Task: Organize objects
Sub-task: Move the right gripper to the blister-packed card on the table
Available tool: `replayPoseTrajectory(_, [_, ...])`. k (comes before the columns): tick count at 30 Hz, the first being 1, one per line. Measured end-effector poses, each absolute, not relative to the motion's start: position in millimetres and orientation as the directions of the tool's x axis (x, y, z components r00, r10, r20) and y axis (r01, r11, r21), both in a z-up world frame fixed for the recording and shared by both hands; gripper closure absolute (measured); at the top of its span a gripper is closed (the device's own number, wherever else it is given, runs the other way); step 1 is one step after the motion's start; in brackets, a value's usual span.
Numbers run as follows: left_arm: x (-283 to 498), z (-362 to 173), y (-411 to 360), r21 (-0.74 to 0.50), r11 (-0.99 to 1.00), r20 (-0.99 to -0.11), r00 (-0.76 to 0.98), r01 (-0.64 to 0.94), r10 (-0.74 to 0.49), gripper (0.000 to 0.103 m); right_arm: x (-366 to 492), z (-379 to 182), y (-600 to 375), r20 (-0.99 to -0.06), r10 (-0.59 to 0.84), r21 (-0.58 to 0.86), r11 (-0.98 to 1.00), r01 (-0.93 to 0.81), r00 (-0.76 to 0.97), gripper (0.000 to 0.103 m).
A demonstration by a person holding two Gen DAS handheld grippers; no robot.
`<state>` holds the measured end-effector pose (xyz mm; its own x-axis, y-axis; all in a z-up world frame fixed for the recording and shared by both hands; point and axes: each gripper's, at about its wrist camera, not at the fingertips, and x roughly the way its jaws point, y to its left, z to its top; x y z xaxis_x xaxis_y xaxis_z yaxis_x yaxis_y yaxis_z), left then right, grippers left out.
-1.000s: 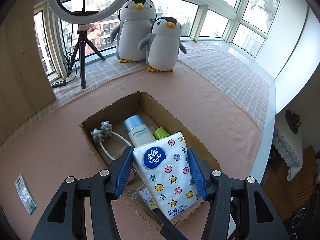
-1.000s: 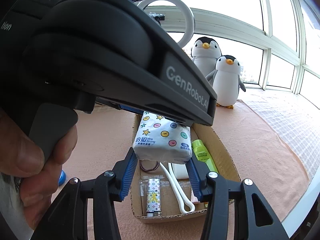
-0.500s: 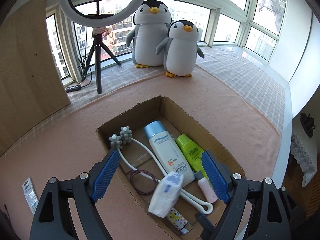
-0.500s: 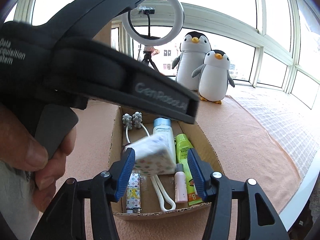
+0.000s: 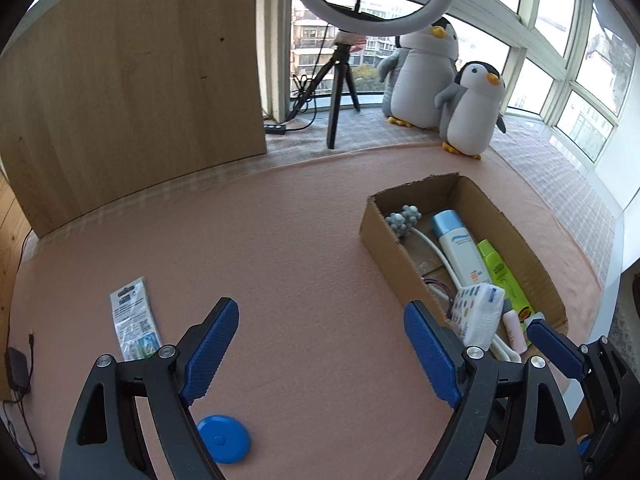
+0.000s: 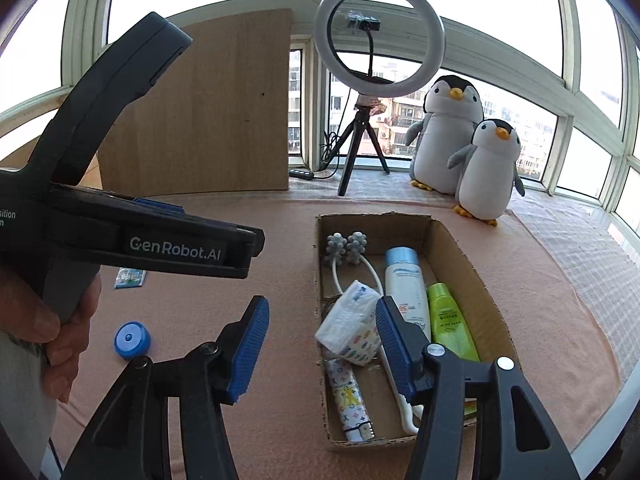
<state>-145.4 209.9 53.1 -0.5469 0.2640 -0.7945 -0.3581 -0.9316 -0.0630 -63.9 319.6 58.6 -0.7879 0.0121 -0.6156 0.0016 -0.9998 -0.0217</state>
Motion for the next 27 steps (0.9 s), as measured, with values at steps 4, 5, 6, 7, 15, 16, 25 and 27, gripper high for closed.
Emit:
replayPoseTrajectory(4, [-142.4, 49.1, 154.2, -0.064, -0.961, -0.793, -0.572, -0.269, 0.213, 0.016, -72.4, 42.3, 294.8, -0.667, -0.077, 0.031, -0.997, 0.076, -0.741, 0.048])
replayPoseTrajectory(5, [-140.6, 47.1, 139.7, -0.066, -0.968, -0.794, -0.575, -0.244, 0.199, 0.016, -77.5, 36.1, 288.4, -0.687, -0.101, 0.048, -0.994, 0.094, -0.720, 0.047])
replayPoseTrajectory(6, [-138.3, 44.9, 124.7, -0.067, -0.974, -0.796, -0.577, -0.218, 0.184, 0.016, -82.0, 28.8, 281.2, -0.709, -0.126, 0.067, -0.991, 0.111, -0.694, 0.047])
replayPoseTrajectory(7, [-135.2, 42.4, 109.2, -0.069, -0.979, -0.798, -0.578, -0.192, 0.170, 0.016, -84.1, 20.9, 272.5, -0.727, -0.152, 0.089, -0.988, 0.128, -0.670, 0.047])
replayPoseTrajectory(15, [-98.5, 20.7, -20.0, -0.082, -0.995, -0.828, -0.559, 0.051, 0.040, 0.016, -135.5, -28.3, 186.0, -0.813, -0.282, 0.143, -0.945, 0.295, -0.509, 0.041])
replayPoseTrajectory(16, [-93.1, 18.4, -35.3, -0.079, -0.993, -0.831, -0.555, 0.082, 0.021, 0.016, -144.8, -32.6, 174.4, -0.822, -0.288, 0.141, -0.939, 0.315, -0.491, 0.041])
replayPoseTrajectory(25, [-56.2, 11.7, -122.1, -0.080, -0.965, -0.836, -0.543, 0.249, -0.071, 0.016, -206.6, -42.5, 80.5, -0.841, -0.322, 0.112, -0.890, 0.441, -0.436, 0.038])
replayPoseTrajectory(27, [-52.5, 13.9, -130.4, -0.076, -0.961, -0.834, -0.545, 0.267, -0.086, 0.016, -214.9, -43.4, 69.8, -0.844, -0.293, 0.083, -0.900, 0.429, -0.450, 0.038])
